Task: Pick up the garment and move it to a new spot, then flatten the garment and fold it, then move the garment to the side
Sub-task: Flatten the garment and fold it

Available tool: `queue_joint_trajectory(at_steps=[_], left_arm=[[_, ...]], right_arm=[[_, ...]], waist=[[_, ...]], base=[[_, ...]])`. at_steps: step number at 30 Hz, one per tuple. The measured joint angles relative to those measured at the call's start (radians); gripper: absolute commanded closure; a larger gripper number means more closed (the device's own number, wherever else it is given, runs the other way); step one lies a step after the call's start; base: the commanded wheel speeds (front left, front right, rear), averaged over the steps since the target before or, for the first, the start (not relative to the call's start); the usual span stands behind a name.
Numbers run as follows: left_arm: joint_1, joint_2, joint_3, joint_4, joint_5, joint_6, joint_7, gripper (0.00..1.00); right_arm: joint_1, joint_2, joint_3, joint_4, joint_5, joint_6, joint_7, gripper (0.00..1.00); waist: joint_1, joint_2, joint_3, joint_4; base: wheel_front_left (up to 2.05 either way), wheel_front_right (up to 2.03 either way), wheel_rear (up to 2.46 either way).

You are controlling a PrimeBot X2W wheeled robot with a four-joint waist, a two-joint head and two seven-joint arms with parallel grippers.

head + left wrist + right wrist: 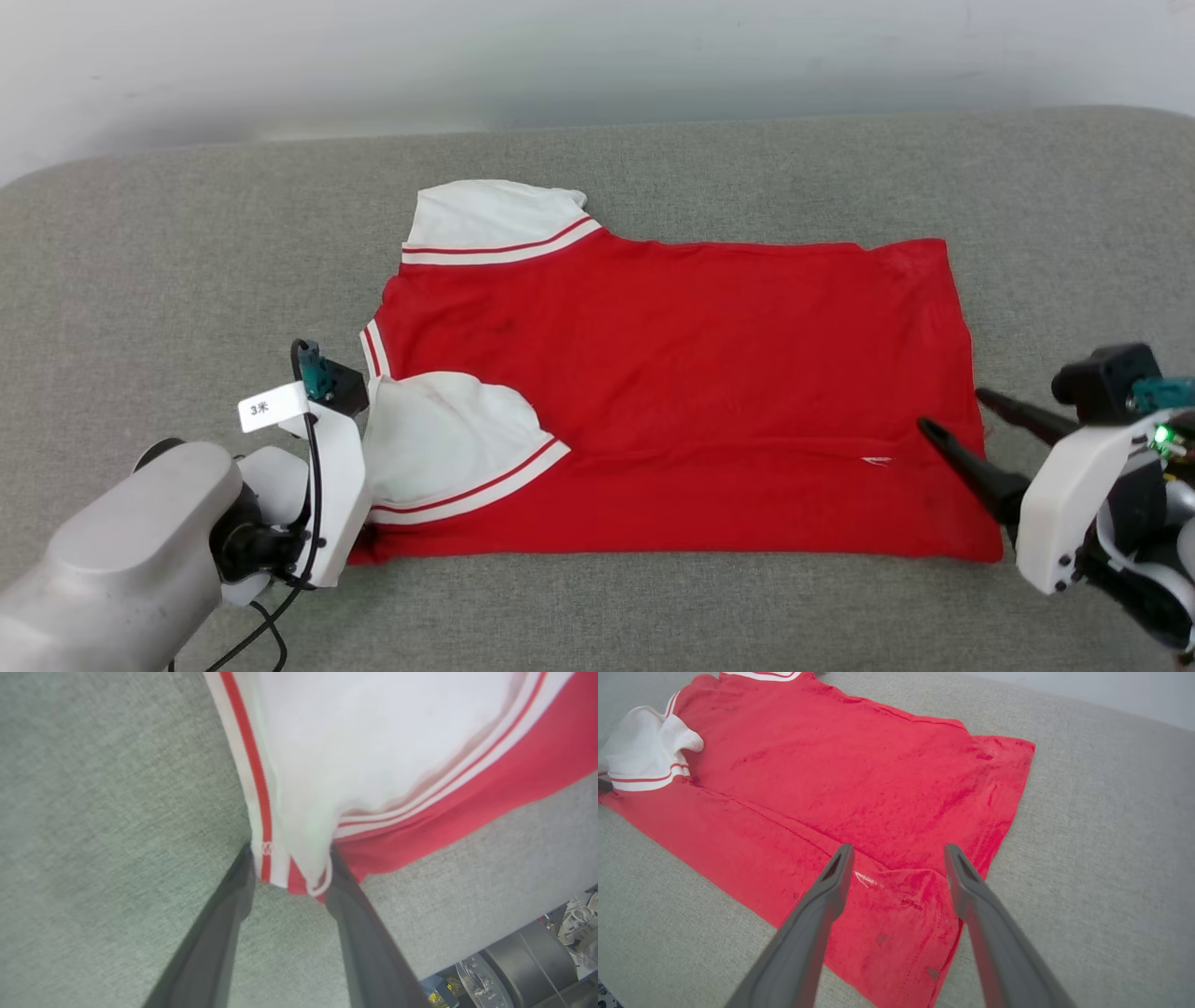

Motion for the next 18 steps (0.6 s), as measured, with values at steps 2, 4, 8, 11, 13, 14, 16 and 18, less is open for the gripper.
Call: queue_joint_trajectory(at_steps=[2, 4, 8, 11, 13, 14, 16, 18], left_arm=[[0.0, 0.0, -0.005, -0.002, 0.002, -0.002, -0.016, 1.0], [0.002, 0.002, -0.012, -0.013, 0.009, -0.005, -0.026, 1.0], [0.004, 0.015, -0.019, -0.048, 0.01, -0.009, -0.048, 1.0], [0.004, 0.026, -0.024, -0.076, 0.018, -0.01, -0.06, 1.0], [0.003, 0.031, -0.024, -0.09, 0.019, -0.011, -0.064, 1.0], [0.003, 0.035, -0.024, -0.094, 0.019, -0.011, -0.067, 1.0], [0.001, 0.041, -0.025, -0.104, 0.021, -0.012, -0.07, 1.0], [-0.008, 0.042, -0.026, -0.111, 0.027, -0.012, -0.074, 1.0]], right_arm=[[-0.029, -0.009, 0.006, -0.003, 0.0, 0.0, 0.016, 0.0], [-0.062, -0.033, 0.02, -0.006, -0.001, 0.0, 0.061, 0.0], [-0.136, -0.093, 0.062, -0.026, -0.002, 0.0, 0.201, 0.0], [-0.18, -0.133, 0.105, -0.036, 0.015, 0.0, 0.331, 0.0], [-0.206, -0.157, 0.136, -0.038, 0.034, 0.0, 0.424, 0.0], [-0.22, -0.165, 0.156, -0.038, 0.049, 0.0, 0.477, 0.0], [-0.232, -0.17, 0.178, -0.031, 0.078, 0.0, 0.56, 0.0], [-0.241, -0.169, 0.191, -0.011, 0.094, 0.0, 0.619, 0.0]], waist=[[0.0, 0.0, -0.006, 0.0], [0.0, 0.0, -0.014, 0.001], [0.0001, 0.0, -0.032, 0.002], [0.0, 0.0, -0.039, 0.006], [0.0, 0.0, -0.04, 0.01], [0.0001, 0.0, -0.039, 0.011], [0.0001, 0.0, -0.035, 0.012], [0.0001, 0.0, -0.028, 0.015]], base=[[0.0, 0.0, 0.0], [0.0, 0.0, 0.0], [0.0, 0.0, 0.0], [0.0, 0.0, 0.0], [0.0, 0.0, 0.0], [0.0, 0.0, 0.0], [0.0, 0.0, 0.0], [0.0, 0.0, 0.0]])
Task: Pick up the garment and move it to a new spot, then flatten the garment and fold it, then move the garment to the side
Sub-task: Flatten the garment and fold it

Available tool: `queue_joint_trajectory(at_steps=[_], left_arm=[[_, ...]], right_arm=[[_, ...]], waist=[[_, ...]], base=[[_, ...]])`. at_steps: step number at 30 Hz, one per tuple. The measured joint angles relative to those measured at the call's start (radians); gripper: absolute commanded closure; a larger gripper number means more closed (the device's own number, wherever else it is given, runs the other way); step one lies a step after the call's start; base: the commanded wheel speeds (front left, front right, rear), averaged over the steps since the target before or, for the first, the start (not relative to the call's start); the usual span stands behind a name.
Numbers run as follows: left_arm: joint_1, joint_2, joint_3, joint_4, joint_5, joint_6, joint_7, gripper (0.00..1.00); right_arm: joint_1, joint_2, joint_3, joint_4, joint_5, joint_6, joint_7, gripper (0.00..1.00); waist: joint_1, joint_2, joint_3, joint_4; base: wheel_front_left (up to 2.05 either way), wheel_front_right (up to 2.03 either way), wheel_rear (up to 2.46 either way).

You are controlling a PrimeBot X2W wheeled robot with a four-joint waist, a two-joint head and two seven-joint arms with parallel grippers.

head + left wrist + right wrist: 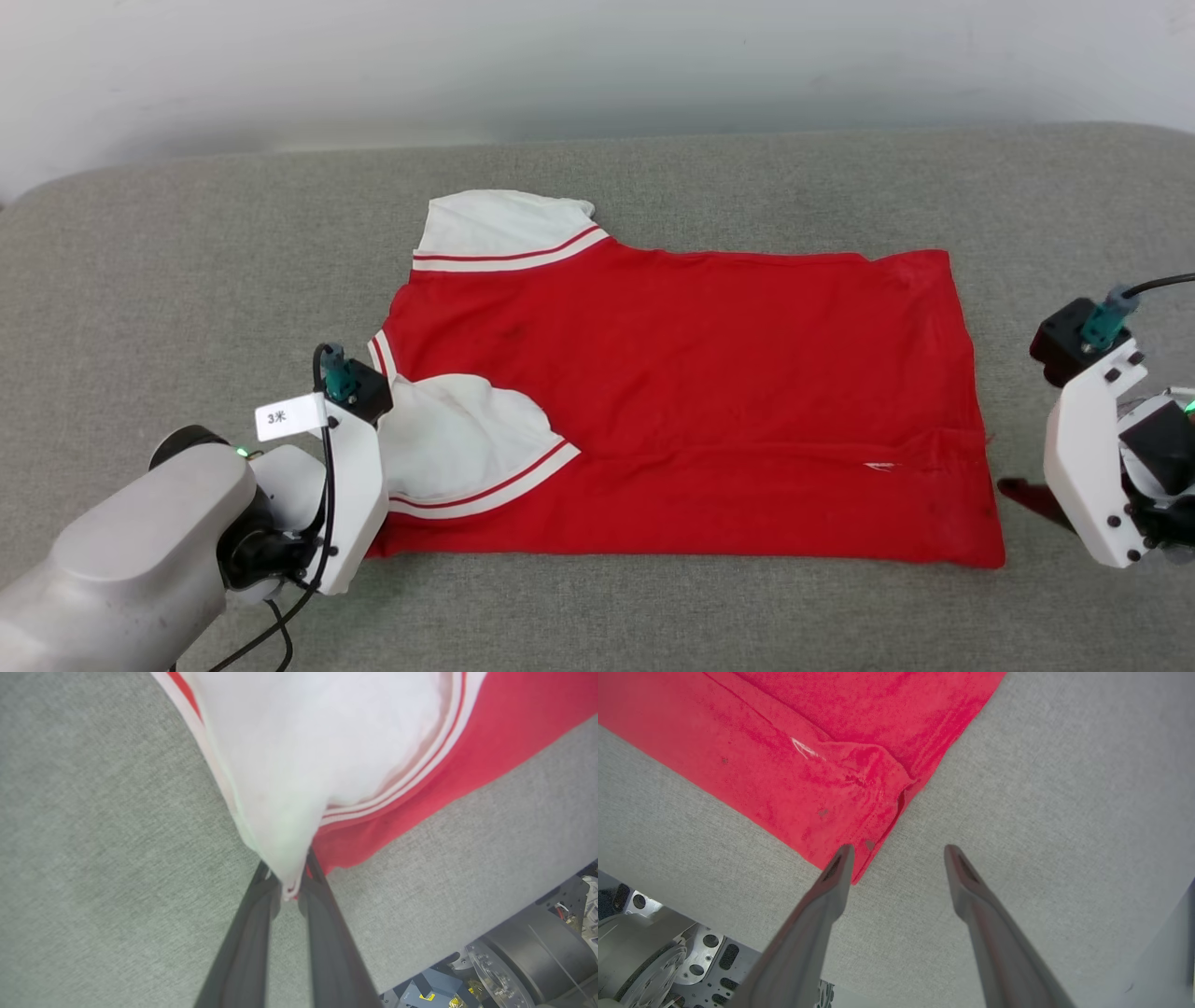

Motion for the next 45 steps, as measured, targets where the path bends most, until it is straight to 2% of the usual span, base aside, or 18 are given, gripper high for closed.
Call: queue_joint_trajectory(at_steps=[6, 14, 19, 20, 21, 22, 26, 29, 39, 45], left_arm=[[-0.016, -0.001, -0.002, -0.022, 0.008, -0.001, -0.006, 1.0], [-0.043, -0.003, -0.004, -0.043, 0.014, -0.001, -0.012, 1.0], [-0.044, 0.005, -0.005, -0.054, 0.015, -0.001, -0.017, 1.0], [-0.044, 0.006, -0.005, -0.055, 0.015, -0.001, -0.02, 1.0], [-0.044, 0.006, -0.006, -0.055, 0.012, -0.001, -0.02, 1.0], [-0.044, 0.007, -0.007, -0.054, 0.01, -0.001, -0.02, 1.0], [-0.039, 0.006, -0.012, -0.051, -0.001, -0.001, -0.025, 1.0], [-0.02, 0.016, -0.021, -0.062, -0.019, -0.002, -0.029, 1.0], [0.057, 0.07, -0.05, -0.15, -0.061, -0.001, -0.012, 1.0], [0.099, 0.072, -0.055, -0.153, -0.073, 0.009, -0.031, 1.0]], right_arm=[[-0.004, 0.057, 0.014, 0.096, 0.016, 0.0, 0.071, 0.0], [0.012, 0.153, 0.018, 0.23, 0.008, 0.0, 0.028, 0.0], [0.022, 0.159, 0.039, 0.262, 0.011, -0.002, -0.018, 0.0], [0.021, 0.158, 0.043, 0.264, 0.011, -0.002, -0.025, 0.06], [0.021, 0.156, 0.048, 0.266, 0.011, -0.002, -0.038, 0.64], [0.02, 0.154, 0.053, 0.267, 0.011, -0.002, -0.052, 1.0], [0.009, 0.153, 0.065, 0.269, 0.026, -0.001, -0.099, 1.0], [0.012, 0.119, 0.085, 0.245, 0.043, 0.0, -0.143, 1.0], [0.084, -0.006, 0.107, 0.154, 0.109, 0.0, -0.165, 1.0], [0.143, -0.027, 0.108, 0.133, 0.125, 0.0, -0.171, 1.0]], waist=[[0.0, 0.0, 0.027, 0.012], [0.0, 0.0, 0.067, 0.03], [0.0, 0.0, 0.083, 0.031], [0.0, 0.0, 0.085, 0.031], [0.0, 0.0, 0.086, 0.031], [-0.0001, 0.0, 0.085, 0.031], [0.0001, 0.0, 0.067, 0.027], [0.0001, 0.0, 0.022, 0.028], [0.0, 0.0, -0.06, 0.041], [0.0001, 0.0, -0.053, 0.046]], base=[[0.0, 0.0, 0.0], [0.0, 0.0, 0.0], [0.0, 0.0, 0.0], [0.0, 0.0, 0.0], [0.0, 0.0, 0.0], [0.0, 0.0, 0.0], [0.0, 0.0, 0.0], [0.0, 0.0, 0.0], [0.0, 0.0, 0.0], [0.0, 0.0, 0.0]])
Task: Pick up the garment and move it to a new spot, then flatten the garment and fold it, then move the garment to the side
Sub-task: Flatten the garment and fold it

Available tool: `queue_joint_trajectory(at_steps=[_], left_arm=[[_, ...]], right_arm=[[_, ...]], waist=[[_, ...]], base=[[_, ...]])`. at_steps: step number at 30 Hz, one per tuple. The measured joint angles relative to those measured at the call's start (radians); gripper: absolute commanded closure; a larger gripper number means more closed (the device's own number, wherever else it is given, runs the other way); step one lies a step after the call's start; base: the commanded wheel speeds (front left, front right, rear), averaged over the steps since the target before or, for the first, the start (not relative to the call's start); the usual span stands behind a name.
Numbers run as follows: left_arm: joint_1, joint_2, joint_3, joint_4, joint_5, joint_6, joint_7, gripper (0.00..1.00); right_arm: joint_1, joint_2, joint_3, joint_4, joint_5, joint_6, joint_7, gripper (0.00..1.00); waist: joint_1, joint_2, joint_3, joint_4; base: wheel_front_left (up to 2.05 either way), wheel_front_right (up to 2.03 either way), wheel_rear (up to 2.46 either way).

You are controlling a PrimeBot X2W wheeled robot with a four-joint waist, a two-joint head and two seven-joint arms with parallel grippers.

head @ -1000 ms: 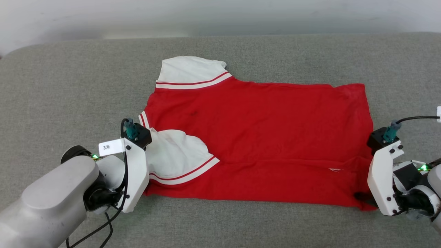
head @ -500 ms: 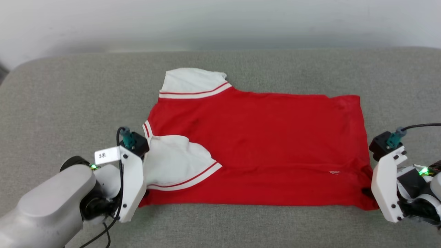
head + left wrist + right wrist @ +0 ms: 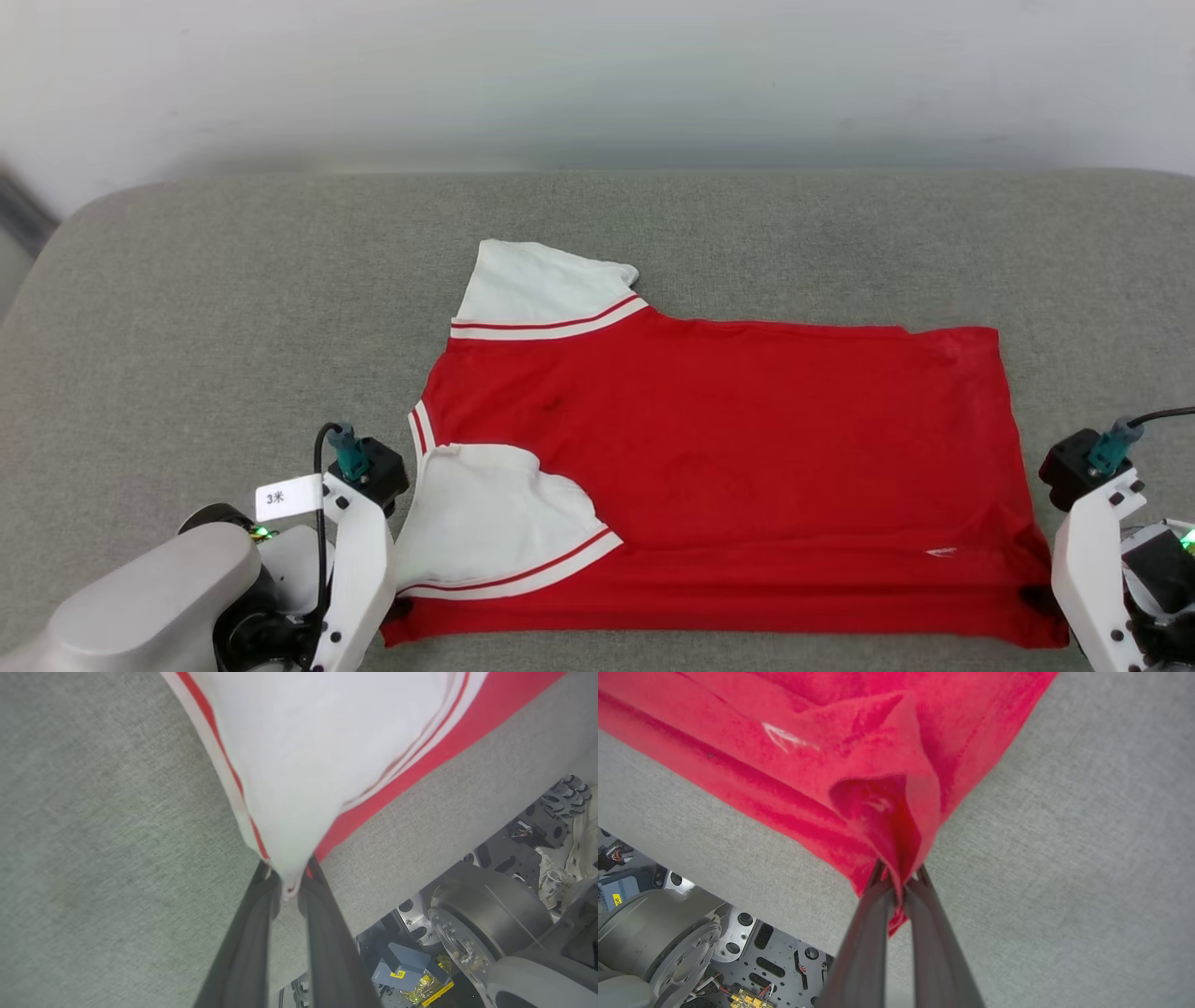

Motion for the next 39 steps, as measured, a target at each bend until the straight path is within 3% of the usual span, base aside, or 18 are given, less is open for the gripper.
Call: queue_joint_trajectory(at_steps=[4, 5, 6, 7, 11, 16, 25, 33, 39], left_arm=[[0.004, -0.013, -0.003, 0.028, 0.008, 0.006, -0.022, 1.0], [0.007, -0.022, -0.002, 0.036, 0.011, 0.014, -0.03, 0.98], [0.008, -0.029, -0.001, 0.04, 0.012, 0.016, -0.04, 0.0], [0.008, -0.032, 0.001, 0.044, 0.013, 0.016, -0.049, 0.0], [0.003, -0.022, 0.004, 0.043, 0.035, 0.016, -0.069, 0.0], [-0.007, 0.017, 0.043, 0.028, 0.03, 0.019, -0.122, 0.0], [-0.091, 0.004, 0.142, 0.024, 0.106, 0.074, -0.338, 0.0], [-0.233, -0.028, 0.193, 0.098, 0.146, 0.092, -0.37, 0.0], [-0.385, -0.051, 0.211, 0.161, 0.143, 0.085, -0.25, 0.0]], right_arm=[[0.007, 0.019, -0.001, 0.021, -0.024, 0.0, -0.014, 1.0], [0.008, 0.028, -0.004, 0.028, -0.027, 0.0, -0.026, 0.66], [0.008, 0.035, -0.008, 0.032, -0.033, 0.0, -0.036, 0.04], [0.008, 0.04, -0.011, 0.036, -0.034, 0.0, -0.043, 0.0], [0.009, 0.049, -0.036, 0.026, -0.041, 0.0, -0.105, 0.0], [0.025, 0.065, -0.105, -0.009, -0.061, 0.0, -0.279, 0.0], [0.061, 0.163, -0.303, -0.055, -0.199, 0.0, -0.603, 0.0], [0.169, 0.332, -0.562, -0.18, -0.416, 0.0, -0.732, 0.0], [0.268, 0.476, -0.686, -0.344, -0.544, 0.0, -0.724, 0.0]], waist=[[0.0, 0.0, 0.02, -0.003], [0.0, 0.0, 0.024, -0.004], [0.0, 0.0, 0.027, -0.004], [0.0, 0.0, 0.028, -0.005], [0.0, 0.0, 0.018, -0.004], [0.0, 0.0, -0.013, -0.005], [0.0, 0.0, -0.018, -0.033], [0.0, 0.0, 0.038, -0.077], [0.0, 0.0, 0.107, -0.111]], base=[[0.0, 0.0, 0.0], [0.0, 0.0, 0.0], [0.0, 0.0, 0.0], [0.0, 0.0, 0.0], [0.0, 0.0, 0.0], [0.0, 0.0, 0.0], [0.0, 0.0, 0.0], [0.0, 0.0, 0.0], [0.0, 0.0, 0.0]])
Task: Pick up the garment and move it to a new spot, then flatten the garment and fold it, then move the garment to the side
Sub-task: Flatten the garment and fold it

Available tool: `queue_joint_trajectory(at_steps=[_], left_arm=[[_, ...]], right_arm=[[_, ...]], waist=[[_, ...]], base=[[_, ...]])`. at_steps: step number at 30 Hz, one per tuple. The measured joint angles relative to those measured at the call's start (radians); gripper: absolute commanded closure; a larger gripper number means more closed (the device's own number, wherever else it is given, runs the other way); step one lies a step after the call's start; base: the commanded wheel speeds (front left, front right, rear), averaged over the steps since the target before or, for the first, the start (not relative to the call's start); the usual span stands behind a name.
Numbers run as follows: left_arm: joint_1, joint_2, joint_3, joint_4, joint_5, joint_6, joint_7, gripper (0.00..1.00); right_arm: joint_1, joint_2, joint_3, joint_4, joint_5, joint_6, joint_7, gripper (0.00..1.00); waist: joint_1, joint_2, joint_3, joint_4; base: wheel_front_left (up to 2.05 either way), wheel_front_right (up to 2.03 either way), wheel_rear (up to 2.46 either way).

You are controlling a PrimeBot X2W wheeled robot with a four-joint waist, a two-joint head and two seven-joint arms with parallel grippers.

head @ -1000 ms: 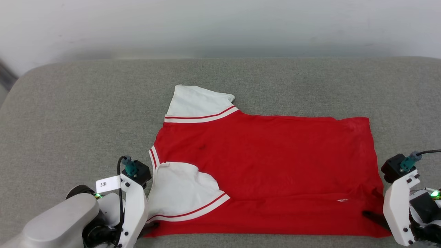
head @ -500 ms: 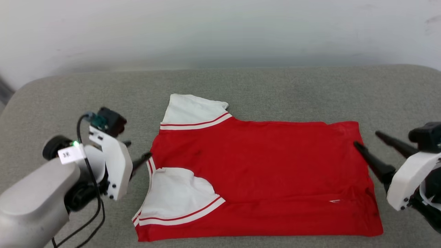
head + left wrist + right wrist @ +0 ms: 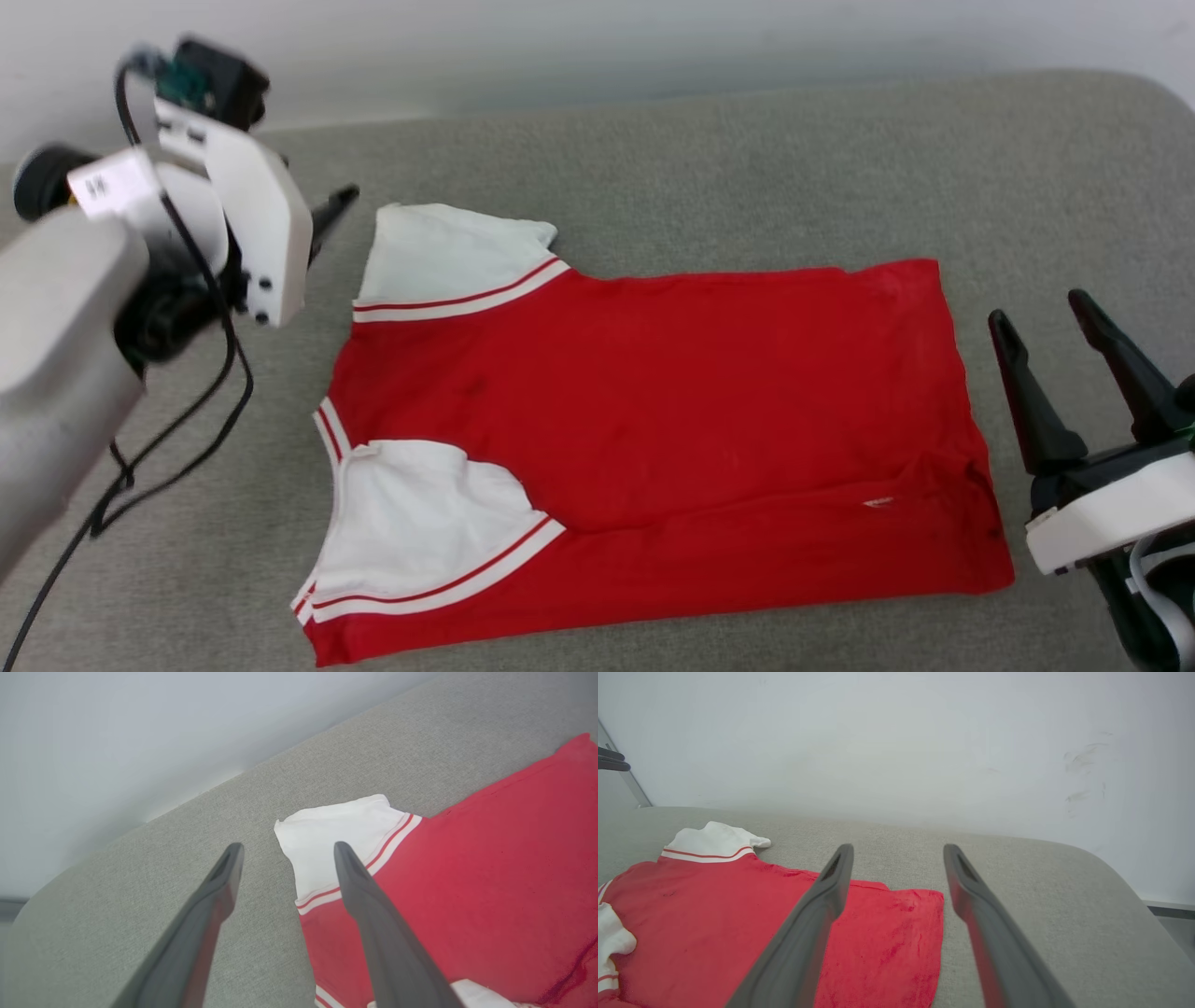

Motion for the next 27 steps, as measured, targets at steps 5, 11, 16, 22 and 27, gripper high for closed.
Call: queue_joint_trajectory(at_steps=[5, 11, 16, 22, 27], left_arm=[[-0.128, -0.018, 0.002, 0.058, -0.04, -0.016, 0.185, 0.0], [-0.28, -0.025, -0.016, 0.138, -0.068, -0.019, 0.425, 0.0], [-0.315, -0.01, -0.027, 0.169, -0.069, -0.002, 0.515, 0.0], [-0.302, 0.007, -0.06, 0.18, -0.051, 0.007, 0.556, 0.0], [-0.288, 0.022, -0.076, 0.174, -0.053, -0.003, 0.574, 0.0]], right_arm=[[0.045, 0.067, -0.023, -0.101, -0.062, 0.0, 0.039, 0.0], [0.024, 0.096, -0.001, -0.164, -0.096, 0.0, 0.058, 0.0], [-0.004, 0.099, 0.013, -0.172, -0.099, 0.0, 0.059, 0.0], [-0.021, 0.105, 0.022, -0.162, -0.099, 0.0, 0.05, 0.0], [-0.027, 0.107, 0.035, -0.151, -0.096, 0.0, 0.05, 0.0]], waist=[[0.0, 0.0, 0.075, -0.028], [0.0001, 0.0, 0.199, -0.086], [0.0001, 0.0, 0.261, -0.132], [0.0001, 0.0, 0.321, -0.172], [0.0, 0.0, 0.339, -0.182]], base=[[0.0, 0.0, 0.0], [0.0, 0.0, 0.0], [0.0, 0.0, 0.0], [0.0, 0.0, 0.0], [0.0, 0.0, 0.0]])
